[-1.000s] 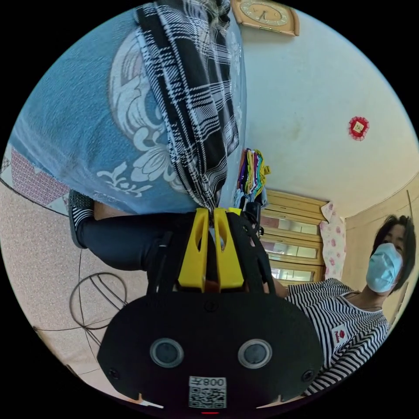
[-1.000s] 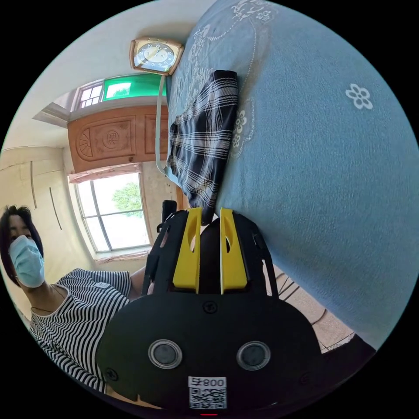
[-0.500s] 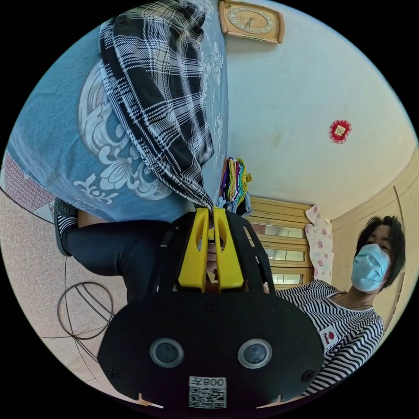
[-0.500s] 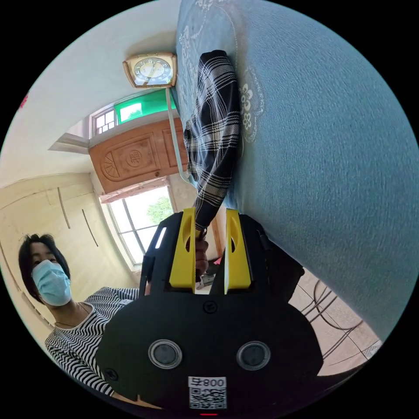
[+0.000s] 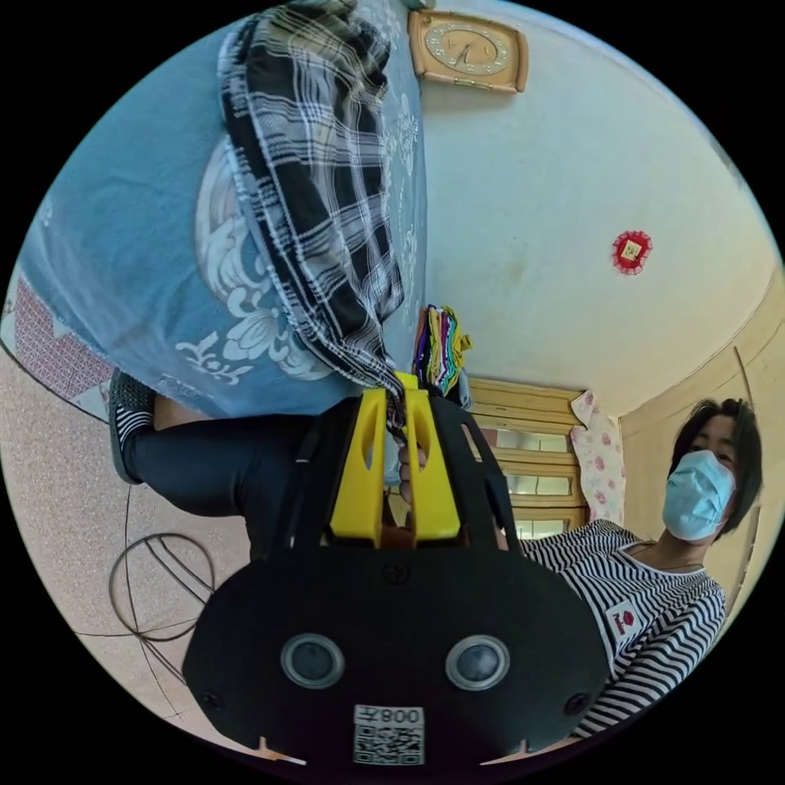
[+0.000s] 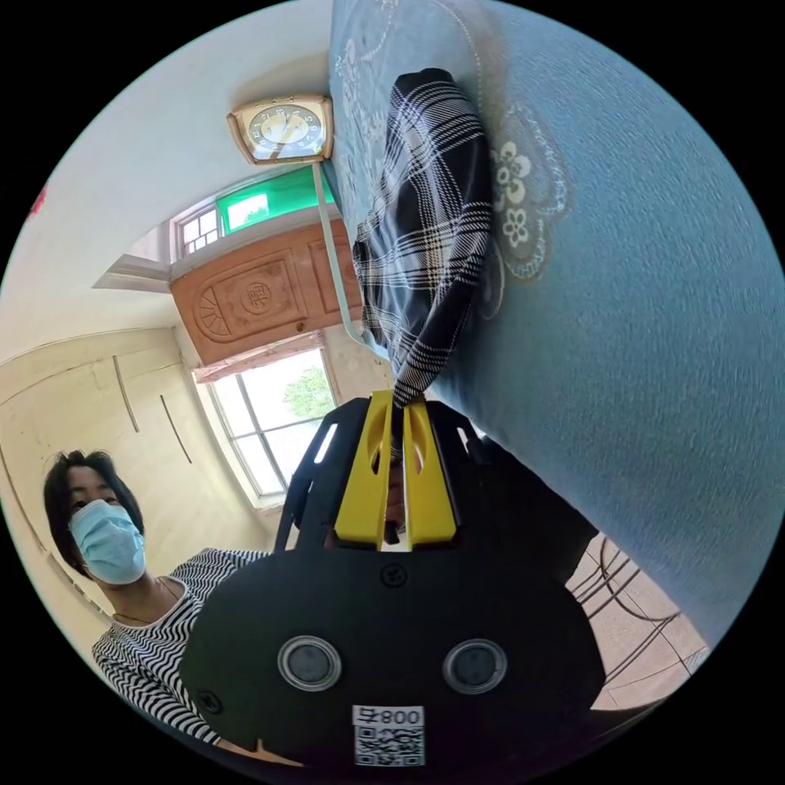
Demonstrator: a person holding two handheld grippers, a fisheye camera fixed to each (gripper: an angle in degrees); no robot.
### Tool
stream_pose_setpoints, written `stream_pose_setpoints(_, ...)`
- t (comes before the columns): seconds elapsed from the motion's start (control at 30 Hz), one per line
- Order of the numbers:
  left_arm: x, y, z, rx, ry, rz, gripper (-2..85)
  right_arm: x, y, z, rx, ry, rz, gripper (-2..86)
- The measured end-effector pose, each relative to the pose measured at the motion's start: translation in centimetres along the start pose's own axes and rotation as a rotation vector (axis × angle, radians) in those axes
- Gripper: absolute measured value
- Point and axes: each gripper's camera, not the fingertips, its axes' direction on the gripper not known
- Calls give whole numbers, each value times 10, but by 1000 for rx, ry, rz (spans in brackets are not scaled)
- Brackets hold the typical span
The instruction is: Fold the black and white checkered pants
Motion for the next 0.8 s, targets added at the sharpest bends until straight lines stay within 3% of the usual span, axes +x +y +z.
stream_pose_setpoints(0.27, -11, -4, -60, 285, 53, -56, 109, -9, -5, -18, 19, -114, -22, 9)
stream_pose_setpoints(0.8, -9, -19, -72, 415, 89, -176, 124, -35, -22, -29, 26, -186, -121, 6)
